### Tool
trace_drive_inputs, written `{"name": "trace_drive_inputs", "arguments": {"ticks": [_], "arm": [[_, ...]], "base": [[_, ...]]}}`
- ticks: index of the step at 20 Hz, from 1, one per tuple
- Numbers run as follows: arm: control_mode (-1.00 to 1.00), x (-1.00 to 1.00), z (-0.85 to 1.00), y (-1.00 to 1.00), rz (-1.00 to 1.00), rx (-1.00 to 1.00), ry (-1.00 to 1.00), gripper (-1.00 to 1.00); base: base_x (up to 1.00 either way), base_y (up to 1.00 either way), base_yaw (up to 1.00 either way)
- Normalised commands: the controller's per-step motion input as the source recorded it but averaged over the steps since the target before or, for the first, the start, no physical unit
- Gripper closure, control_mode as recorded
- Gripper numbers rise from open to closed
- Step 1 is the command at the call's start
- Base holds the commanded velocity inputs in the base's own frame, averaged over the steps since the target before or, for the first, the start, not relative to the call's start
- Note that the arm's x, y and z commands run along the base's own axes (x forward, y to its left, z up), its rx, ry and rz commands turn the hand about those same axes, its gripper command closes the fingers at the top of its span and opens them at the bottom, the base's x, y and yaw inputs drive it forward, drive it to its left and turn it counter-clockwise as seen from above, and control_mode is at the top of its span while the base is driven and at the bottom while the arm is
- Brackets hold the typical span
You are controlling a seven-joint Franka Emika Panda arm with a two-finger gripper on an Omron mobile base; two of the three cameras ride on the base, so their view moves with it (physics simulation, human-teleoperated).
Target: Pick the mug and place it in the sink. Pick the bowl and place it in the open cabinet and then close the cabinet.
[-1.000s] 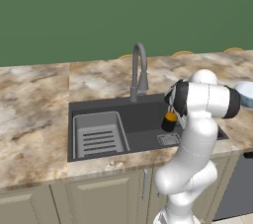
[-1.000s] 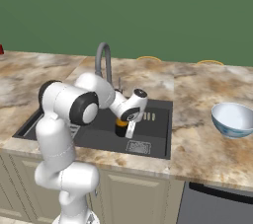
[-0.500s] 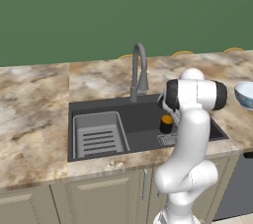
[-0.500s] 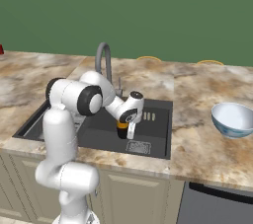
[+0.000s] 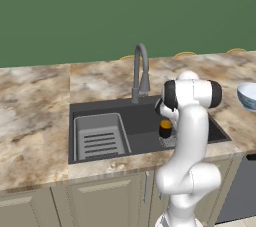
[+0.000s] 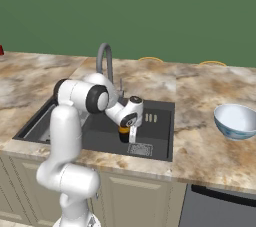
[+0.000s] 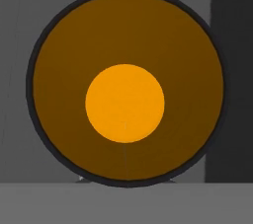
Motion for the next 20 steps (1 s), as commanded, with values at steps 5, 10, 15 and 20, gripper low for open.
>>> {"name": "trace_drive_inputs", "arguments": {"ticks": [5, 10, 15, 20], "arm": [[-1.0, 0.03, -0.26, 0.0, 0.11, 0.0, 0.0, 1.0], [-1.0, 0.0, -0.26, 0.0, 0.11, 0.0, 0.0, 1.0], [-1.0, 0.02, -0.28, 0.0, 0.08, 0.0, 0.0, 1.0], [-1.0, 0.1, -0.28, 0.0, 0.04, 0.0, -0.02, 1.0]], "base": [[0.0, 0.0, 0.0], [0.0, 0.0, 0.0], [0.0, 0.0, 0.0], [0.0, 0.0, 0.0]]}}
